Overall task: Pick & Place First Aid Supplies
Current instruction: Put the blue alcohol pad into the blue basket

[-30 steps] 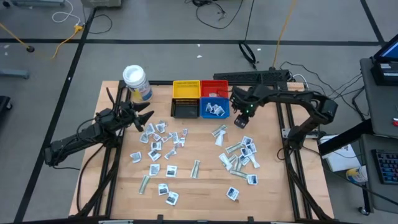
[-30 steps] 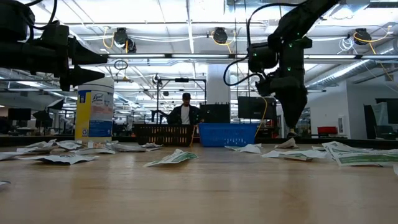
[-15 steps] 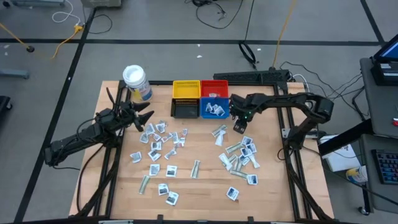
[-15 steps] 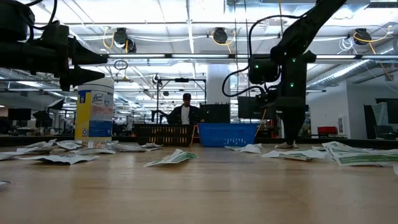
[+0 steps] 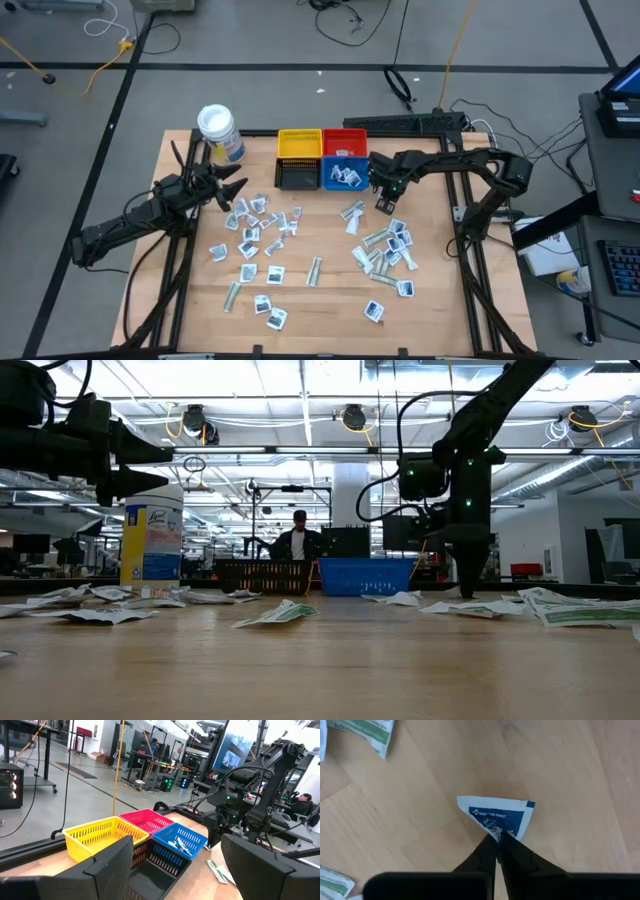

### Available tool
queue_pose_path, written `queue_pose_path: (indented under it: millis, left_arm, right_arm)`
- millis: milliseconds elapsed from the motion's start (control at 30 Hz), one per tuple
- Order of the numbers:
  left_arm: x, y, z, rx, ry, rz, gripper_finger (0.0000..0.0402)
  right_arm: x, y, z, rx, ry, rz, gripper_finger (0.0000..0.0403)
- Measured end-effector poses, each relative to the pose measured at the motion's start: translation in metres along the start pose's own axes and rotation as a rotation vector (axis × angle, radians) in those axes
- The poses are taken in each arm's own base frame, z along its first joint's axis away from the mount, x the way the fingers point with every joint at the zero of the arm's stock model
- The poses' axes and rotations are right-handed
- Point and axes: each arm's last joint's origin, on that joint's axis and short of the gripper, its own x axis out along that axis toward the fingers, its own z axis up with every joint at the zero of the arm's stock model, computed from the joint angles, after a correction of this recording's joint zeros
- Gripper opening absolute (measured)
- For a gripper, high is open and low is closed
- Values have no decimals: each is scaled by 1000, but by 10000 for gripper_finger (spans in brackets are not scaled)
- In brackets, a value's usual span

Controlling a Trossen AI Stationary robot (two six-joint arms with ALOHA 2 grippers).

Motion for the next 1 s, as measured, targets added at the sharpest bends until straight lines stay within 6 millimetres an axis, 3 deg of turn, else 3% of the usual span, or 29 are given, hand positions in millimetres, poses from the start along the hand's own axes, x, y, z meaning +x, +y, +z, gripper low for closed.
queue_pose_path:
  millis: [167,433,667,1000]
  left_arm:
    - [0,0,0,0,0,0,306]
    - [0,0,0,0,0,0,306]
    - [0,0,0,0,0,0,306]
    - [0,0,0,0,0,0,306]
  right_arm:
    - [-7,1,0,27,33,10,4]
    - [-48,-3,15,107,104,-1,3]
    - [-76,-8,25,278,110,-11,2]
    - [-85,-15,28,504,102,-20,2]
